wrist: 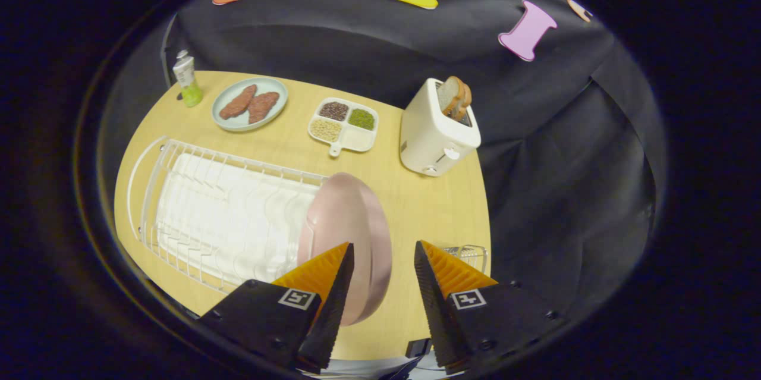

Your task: Take the plate from the dish rack, then take the spoon from the basket and place it into the plate.

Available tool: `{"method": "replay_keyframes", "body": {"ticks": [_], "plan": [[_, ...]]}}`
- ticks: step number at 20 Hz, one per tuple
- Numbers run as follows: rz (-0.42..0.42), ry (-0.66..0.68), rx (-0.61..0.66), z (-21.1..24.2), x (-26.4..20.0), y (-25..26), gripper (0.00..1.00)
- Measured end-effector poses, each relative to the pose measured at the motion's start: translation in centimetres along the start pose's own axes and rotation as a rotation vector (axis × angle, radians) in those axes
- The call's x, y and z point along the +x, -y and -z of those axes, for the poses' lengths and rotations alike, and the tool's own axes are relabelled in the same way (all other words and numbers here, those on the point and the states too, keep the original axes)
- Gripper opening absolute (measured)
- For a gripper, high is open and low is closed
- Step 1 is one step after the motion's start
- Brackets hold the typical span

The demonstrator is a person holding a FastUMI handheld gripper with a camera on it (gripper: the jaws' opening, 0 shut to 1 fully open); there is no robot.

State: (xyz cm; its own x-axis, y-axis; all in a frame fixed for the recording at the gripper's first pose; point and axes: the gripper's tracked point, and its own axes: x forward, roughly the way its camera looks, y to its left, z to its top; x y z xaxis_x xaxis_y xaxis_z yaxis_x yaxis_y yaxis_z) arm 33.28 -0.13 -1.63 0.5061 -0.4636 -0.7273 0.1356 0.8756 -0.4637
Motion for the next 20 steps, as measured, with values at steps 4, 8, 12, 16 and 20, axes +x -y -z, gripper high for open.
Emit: {"method": "replay_keyframes", "body": {"ticks": [4,8,12,16,20], "plan": [[-0.010,-0.112,0.024,0.5,1.6,-1.1,0.52],[-0.015,-0.133,0.060,0.2,1.4,-2.2,0.30],[0.063,-0.102,0.076,0.2,-0.1,-3.0,0.21],[0.159,-0.059,0.048,0.1,-1.9,-2.8,0.20],[0.208,-0.005,0.067,0.1,-3.3,-1.8,0.20]]}}
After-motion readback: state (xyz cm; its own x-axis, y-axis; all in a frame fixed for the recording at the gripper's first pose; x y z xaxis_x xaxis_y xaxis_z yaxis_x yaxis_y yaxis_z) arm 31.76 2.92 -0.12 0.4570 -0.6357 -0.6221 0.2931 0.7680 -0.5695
